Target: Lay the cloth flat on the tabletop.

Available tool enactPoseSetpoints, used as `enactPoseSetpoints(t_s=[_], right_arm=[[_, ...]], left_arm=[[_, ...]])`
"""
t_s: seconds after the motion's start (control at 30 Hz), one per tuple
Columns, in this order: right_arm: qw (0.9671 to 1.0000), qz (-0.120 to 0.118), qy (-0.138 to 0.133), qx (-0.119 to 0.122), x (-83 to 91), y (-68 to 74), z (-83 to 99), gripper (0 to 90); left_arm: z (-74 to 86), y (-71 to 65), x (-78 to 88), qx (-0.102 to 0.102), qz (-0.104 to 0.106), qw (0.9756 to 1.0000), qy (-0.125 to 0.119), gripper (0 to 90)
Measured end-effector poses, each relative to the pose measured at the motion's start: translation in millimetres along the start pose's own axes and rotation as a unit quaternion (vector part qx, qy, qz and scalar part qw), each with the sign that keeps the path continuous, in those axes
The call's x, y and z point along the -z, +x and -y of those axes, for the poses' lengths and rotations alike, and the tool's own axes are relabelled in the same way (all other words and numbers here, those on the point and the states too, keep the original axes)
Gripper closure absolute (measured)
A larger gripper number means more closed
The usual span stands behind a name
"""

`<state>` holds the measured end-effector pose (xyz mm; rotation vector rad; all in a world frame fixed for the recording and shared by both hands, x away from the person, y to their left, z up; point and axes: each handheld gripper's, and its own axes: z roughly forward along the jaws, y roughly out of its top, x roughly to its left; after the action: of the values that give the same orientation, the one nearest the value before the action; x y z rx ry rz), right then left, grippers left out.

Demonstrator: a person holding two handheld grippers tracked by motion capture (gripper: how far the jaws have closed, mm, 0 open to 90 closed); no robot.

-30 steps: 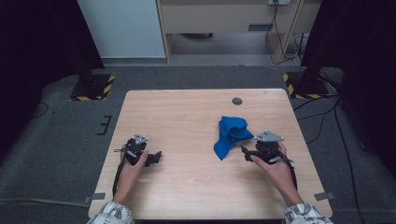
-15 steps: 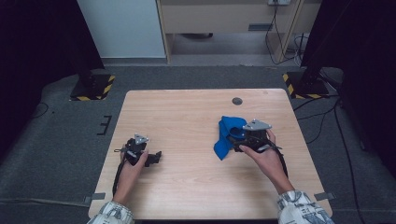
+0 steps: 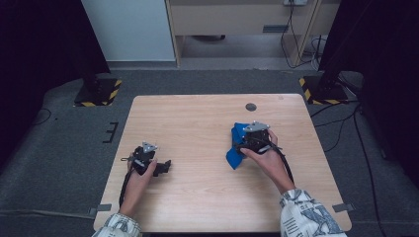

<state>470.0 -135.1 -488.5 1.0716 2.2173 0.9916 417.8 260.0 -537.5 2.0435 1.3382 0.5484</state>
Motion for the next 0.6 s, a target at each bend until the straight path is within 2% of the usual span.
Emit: enactPoseSetpoints(t_s=[0.07, 0.17, 0.4, 0.5, 0.53, 0.57, 0.6], right_arm=[[1.0000, 0.004, 0.009, -0.002, -7.7, -1.6, 2.2, 15.4], [0.9999, 0.006, 0.016, 0.000, -10.4, -2.3, 3.9, 16.5], [0.9996, 0.007, 0.028, 0.000, -15.5, -2.5, 8.9, 27.6], [0.9993, 0.008, 0.035, 0.004, -18.3, -2.0, 11.4, 36.5], [0.9992, 0.011, 0.038, 0.003, -19.4, -2.0, 12.4, 44.4], [0.9992, 0.011, 0.038, 0.003, -19.4, -2.0, 12.4, 44.4], [0.9991, 0.012, 0.040, 0.004, -19.7, -1.9, 12.9, 48.6]], left_arm=[[-0.2, -0.6, 0.0, -0.003, 0.001, 1.0000, 0.001, 0.0], [-0.3, -0.8, -0.1, -0.003, 0.002, 1.0000, 0.001, 0.0], [-0.3, -1.6, -0.2, -0.003, 0.002, 1.0000, 0.000, 0.0], [-0.3, -1.6, -0.2, -0.003, 0.002, 1.0000, 0.000, 0.0], [-0.3, -1.6, -0.2, -0.003, 0.002, 1.0000, 0.000, 0.0], [-0.3, -1.6, -0.2, -0.003, 0.002, 1.0000, 0.000, 0.0], [-0.3, -1.6, -0.2, -0.003, 0.002, 1.0000, 0.000, 0.0]])
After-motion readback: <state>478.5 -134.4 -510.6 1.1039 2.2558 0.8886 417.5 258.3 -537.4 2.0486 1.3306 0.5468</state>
